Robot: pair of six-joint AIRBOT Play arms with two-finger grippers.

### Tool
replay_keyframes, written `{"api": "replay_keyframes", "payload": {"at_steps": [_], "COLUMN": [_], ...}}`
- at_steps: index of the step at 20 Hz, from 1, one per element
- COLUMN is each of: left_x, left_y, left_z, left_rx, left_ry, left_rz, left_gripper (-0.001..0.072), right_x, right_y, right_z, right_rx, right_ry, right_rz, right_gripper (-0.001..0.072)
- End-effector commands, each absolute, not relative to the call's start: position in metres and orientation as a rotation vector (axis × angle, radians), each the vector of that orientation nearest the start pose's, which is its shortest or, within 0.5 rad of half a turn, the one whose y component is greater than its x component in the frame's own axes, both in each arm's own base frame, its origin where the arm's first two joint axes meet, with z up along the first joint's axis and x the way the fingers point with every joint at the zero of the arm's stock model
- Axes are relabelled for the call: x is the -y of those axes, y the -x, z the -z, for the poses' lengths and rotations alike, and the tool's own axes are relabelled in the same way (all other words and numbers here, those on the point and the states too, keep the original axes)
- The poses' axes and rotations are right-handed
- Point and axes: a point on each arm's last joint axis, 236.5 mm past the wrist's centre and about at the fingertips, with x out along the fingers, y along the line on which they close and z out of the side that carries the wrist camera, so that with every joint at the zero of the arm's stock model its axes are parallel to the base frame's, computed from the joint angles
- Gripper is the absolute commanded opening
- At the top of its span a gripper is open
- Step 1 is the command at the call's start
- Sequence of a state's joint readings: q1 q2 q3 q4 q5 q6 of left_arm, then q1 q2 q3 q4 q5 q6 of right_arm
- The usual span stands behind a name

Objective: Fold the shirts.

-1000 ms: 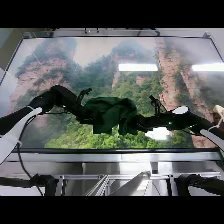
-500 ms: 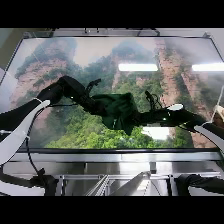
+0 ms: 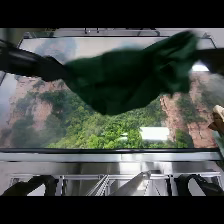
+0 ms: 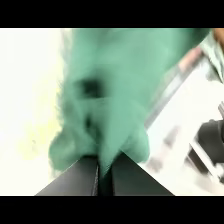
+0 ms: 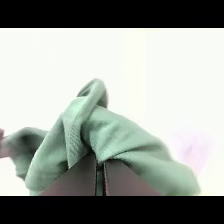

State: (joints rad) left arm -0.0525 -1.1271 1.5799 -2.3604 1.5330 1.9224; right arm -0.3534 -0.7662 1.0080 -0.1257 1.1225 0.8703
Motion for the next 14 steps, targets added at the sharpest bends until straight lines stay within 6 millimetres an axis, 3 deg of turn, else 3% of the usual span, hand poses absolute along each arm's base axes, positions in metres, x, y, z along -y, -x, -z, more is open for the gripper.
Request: {"api": "replay_keyframes", "payload": {"at_steps": [1,3,5,7,10,12,14], "left_x": [0.141,0.123,0.106,0.092,0.091,0.098,0.106], "left_y": [-0.285,-0.274,-0.268,-0.269,-0.279,-0.3,-0.333], "left_z": [-0.334,-0.344,-0.336,-0.309,-0.254,-0.214,-0.172], "left_rx": [-0.627,-0.586,-0.59,-0.638,-0.74,-0.798,-0.841], "left_ry": [0.067,0.064,0.084,0.124,0.178,0.199,0.182], "left_rz": [0.753,0.683,0.61,0.565,0.589,0.626,0.67], "left_gripper": [0.0025,0.0026,0.0026,0.0027,0.0028,0.0028,0.0028], "right_x": [-0.067,-0.066,-0.072,-0.084,-0.102,-0.104,-0.098], "right_y": [-0.268,-0.264,-0.267,-0.27,-0.282,-0.309,-0.349], "right_z": [-0.398,-0.391,-0.372,-0.347,-0.308,-0.27,-0.21], "right_rx": [0.013,-0.018,-0.098,-0.217,-0.38,-0.469,-0.576], "right_ry": [-0.373,-0.36,-0.357,-0.379,-0.471,-0.553,-0.608], "right_rz": [-0.541,-0.502,-0.522,-0.595,-0.718,-0.717,-0.625], "right_gripper": [0.002,0.002,0.0021,0.0021,0.0021,0.0021,0.0021]}}
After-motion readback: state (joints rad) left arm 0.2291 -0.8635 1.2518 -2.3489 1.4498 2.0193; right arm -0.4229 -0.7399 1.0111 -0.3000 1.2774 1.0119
